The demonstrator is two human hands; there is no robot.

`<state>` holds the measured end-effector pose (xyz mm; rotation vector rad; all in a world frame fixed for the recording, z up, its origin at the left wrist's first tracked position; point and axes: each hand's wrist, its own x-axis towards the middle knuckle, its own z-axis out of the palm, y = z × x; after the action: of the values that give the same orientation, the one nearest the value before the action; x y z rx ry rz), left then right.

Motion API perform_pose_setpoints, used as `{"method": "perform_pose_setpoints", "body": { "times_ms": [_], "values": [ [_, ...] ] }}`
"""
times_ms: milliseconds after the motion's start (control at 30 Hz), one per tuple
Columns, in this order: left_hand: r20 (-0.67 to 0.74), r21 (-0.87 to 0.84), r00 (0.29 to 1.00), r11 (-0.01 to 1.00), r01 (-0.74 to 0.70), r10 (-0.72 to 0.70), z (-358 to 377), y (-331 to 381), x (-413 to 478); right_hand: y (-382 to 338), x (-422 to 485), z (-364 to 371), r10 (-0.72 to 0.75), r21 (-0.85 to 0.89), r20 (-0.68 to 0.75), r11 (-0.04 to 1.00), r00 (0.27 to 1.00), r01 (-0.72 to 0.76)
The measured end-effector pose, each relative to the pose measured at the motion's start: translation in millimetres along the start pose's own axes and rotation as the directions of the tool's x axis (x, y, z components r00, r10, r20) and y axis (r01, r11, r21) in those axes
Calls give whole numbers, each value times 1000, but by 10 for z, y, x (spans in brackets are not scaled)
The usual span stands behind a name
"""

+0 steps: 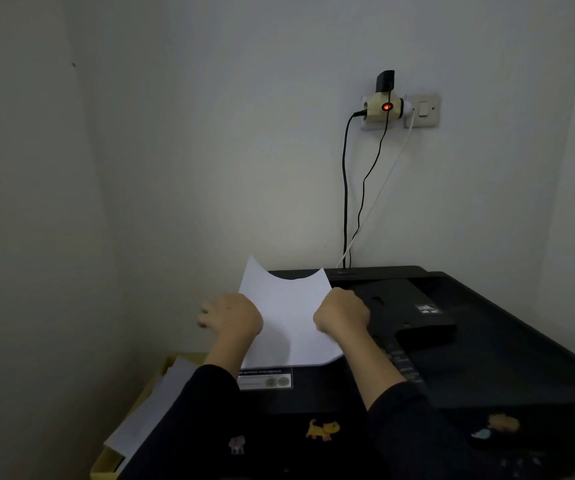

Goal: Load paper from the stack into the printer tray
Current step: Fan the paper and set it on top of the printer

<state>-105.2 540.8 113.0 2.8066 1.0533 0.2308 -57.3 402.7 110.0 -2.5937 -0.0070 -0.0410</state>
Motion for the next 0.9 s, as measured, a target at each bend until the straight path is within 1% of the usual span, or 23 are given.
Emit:
{"method": "perform_pose_setpoints", "body": {
  "times_ms": [67, 100, 167, 233, 300, 333, 400, 433, 500, 600, 667, 733, 767, 833, 867, 900],
  "values": [
    [21, 103, 1000, 995, -3, 0, 17, -10, 18, 12, -28, 0, -24, -85, -42, 996, 999, 20],
    [42, 111, 999, 994, 0, -5, 31, -23, 35, 23, -29, 10, -26, -96, -42, 995, 999, 22],
    [55, 75, 998, 997, 21, -25, 58, -55, 47, 37, -71, 5, -40, -96, -54, 995, 998, 34],
    [13, 15, 1000, 1000, 8, -8, 67, -51, 23, 54, -102, 4, -60, -91, -84, 995, 995, 52],
    [-89, -69, 995, 996, -47, 41, 62, -16, -67, 91, -146, -23, -113, -68, -126, 992, 986, 105],
    [-170, -119, 983, 988, -97, 76, 60, 11, -125, 120, -175, -45, -150, -59, -159, 988, 976, 142],
    [-349, -196, 923, 950, -241, 163, 63, 92, -257, 193, -267, -118, -214, -41, -239, 977, 947, 210],
    [-417, -220, 886, 924, -313, 201, 66, 144, -343, 243, -314, -148, -239, -28, -279, 970, 930, 242],
    [-512, -243, 820, 872, -425, 257, 88, 254, -550, 365, -414, -199, -277, 19, -365, 952, 889, 305],
    [-584, -289, 753, 788, -543, 305, 187, 403, -939, 604, -586, -225, -310, 80, -491, 914, 814, 397],
    [-622, -341, 720, 721, -604, 309, 303, 475, -1236, 809, -729, -196, -311, 104, -582, 888, 751, 448],
    [-668, -354, 683, 681, -641, 295, 451, 502, -1521, 1040, -884, -130, -275, 111, -700, 870, 659, 480],
    [-687, -350, 664, 667, -657, 294, 542, 498, -1658, 1165, -967, -82, -250, 101, -750, 872, 612, 479],
    [-700, -345, 638, 631, -695, 320, 790, 454, -1928, 1433, -1142, 45, -212, 69, -805, 894, 554, 442],
    [-687, -348, 641, 619, -704, 342, 939, 418, -2066, 1574, -1234, 119, -204, 51, -815, 907, 543, 417],
    [-661, -360, 656, 613, -703, 364, 1096, 375, -2203, 1719, -1324, 203, -194, 43, -814, 920, 548, 391]
  ]
}}
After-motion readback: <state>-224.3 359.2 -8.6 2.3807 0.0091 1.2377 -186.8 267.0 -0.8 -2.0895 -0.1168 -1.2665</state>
